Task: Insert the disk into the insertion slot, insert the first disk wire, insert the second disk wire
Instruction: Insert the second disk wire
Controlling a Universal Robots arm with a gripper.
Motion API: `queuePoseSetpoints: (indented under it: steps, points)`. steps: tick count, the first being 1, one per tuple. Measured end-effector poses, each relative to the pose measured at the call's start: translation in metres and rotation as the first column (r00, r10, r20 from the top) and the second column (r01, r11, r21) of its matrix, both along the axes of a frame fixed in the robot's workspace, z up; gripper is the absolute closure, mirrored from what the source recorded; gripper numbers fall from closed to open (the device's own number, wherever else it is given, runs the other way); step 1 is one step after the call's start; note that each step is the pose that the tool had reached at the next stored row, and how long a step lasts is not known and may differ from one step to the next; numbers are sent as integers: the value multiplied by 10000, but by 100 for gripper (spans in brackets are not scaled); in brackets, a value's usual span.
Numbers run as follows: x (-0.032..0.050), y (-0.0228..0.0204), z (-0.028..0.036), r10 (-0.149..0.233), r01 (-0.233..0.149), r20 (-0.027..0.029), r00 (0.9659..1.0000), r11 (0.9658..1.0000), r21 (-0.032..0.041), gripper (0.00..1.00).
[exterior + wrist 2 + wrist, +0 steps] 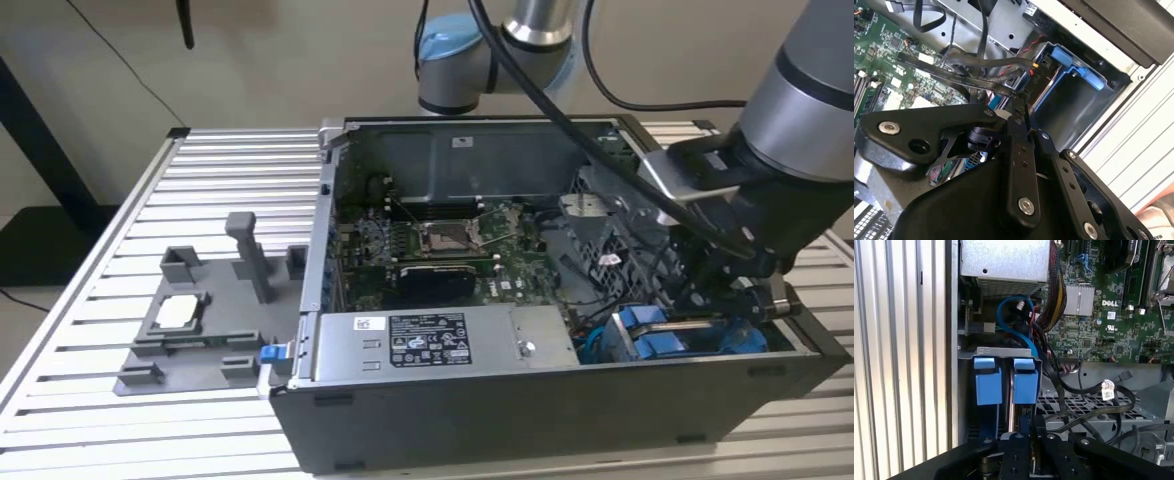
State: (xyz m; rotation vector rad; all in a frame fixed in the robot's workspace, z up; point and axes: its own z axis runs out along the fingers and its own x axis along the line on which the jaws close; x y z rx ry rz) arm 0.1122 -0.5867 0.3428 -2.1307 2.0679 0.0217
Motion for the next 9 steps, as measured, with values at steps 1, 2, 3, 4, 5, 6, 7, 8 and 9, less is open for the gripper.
queuePoseSetpoints:
  steps: [1, 2, 3, 4, 5, 6, 7, 8, 9]
  points:
    - [0, 3, 0, -1, 1, 0, 10000, 10000, -1, 84]
    - [0, 5, -1, -2, 2, 0, 10000, 10000, -2, 84]
    - [0, 7, -5, -2, 2, 0, 10000, 10000, -1, 84]
    - [0, 9, -8, -2, 2, 0, 10000, 10000, -4, 84]
    - [0, 9, -9, -2, 2, 0, 10000, 10000, -18, 84]
    - [0, 9, -10, -2, 2, 0, 10000, 10000, -36, 84]
    - [0, 9, -13, -1, 1, 0, 10000, 10000, -54, 84]
    - [0, 10, -14, -1, 1, -1, 10000, 10000, -78, 84]
    - [0, 10, -15, -2, 2, 0, 10000, 9999, -104, 84]
